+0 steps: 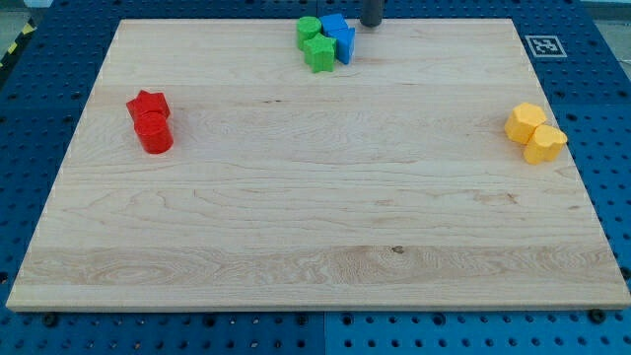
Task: Push the blue blocks down closer to the yellow blocks
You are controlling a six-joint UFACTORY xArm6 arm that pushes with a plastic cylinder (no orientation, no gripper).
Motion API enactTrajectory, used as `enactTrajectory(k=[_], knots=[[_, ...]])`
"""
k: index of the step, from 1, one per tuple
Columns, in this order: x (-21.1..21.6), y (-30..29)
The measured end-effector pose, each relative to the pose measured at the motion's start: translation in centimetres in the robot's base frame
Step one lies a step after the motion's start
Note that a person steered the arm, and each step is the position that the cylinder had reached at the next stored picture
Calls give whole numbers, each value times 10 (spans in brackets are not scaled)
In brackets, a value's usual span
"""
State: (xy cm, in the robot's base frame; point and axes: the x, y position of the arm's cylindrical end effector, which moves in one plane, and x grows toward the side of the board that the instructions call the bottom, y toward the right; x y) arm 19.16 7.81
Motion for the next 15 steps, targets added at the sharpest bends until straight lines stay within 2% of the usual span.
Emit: enactTrajectory(k=[4,10,12,15], knots=[[1,-40],[1,-58],[32,-60],[56,-49]])
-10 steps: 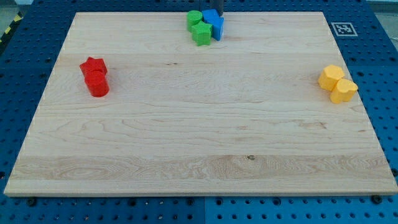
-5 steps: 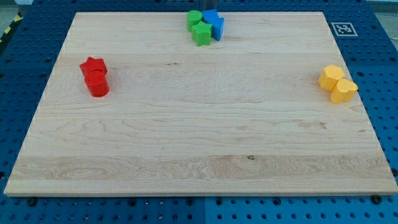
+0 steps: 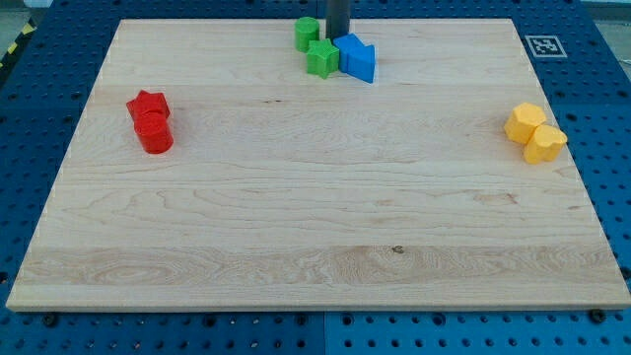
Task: Push the blue blocks down closer to the yellow blocks
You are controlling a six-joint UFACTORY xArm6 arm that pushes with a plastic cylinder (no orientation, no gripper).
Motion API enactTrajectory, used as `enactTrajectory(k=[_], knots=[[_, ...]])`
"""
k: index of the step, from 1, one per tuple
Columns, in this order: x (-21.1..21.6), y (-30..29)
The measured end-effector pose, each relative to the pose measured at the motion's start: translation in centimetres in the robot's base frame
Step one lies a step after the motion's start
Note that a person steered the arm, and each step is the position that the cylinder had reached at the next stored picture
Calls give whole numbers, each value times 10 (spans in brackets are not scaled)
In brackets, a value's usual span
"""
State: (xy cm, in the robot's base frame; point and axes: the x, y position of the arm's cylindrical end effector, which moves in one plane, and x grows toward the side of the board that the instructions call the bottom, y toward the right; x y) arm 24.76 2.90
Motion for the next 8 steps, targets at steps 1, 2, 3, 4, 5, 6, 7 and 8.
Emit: enactTrajectory(k=[1,2,3,4,5,6,7,8], knots=[[1,0],[17,10],[17,11],[28,18],[29,18],[29,18],[33,19],[34,20]])
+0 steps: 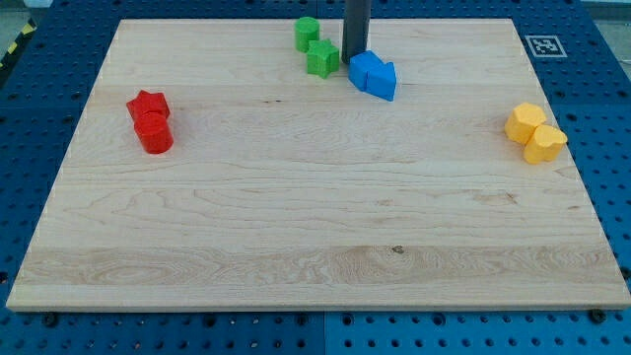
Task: Push the blue blocks down closer to the yellow blocks
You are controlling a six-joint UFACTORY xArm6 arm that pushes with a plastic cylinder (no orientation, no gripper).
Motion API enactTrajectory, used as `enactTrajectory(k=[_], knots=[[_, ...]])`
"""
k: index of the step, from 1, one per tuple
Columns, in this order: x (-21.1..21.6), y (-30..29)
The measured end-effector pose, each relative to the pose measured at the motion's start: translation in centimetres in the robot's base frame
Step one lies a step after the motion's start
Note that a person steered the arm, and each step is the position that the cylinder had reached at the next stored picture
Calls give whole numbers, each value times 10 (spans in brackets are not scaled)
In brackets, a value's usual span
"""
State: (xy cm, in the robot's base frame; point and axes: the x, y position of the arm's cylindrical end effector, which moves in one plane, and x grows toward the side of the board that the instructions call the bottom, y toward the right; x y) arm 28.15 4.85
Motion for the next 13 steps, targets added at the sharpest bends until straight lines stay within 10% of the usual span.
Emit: enactTrajectory(k=[13], knots=[[27,23]])
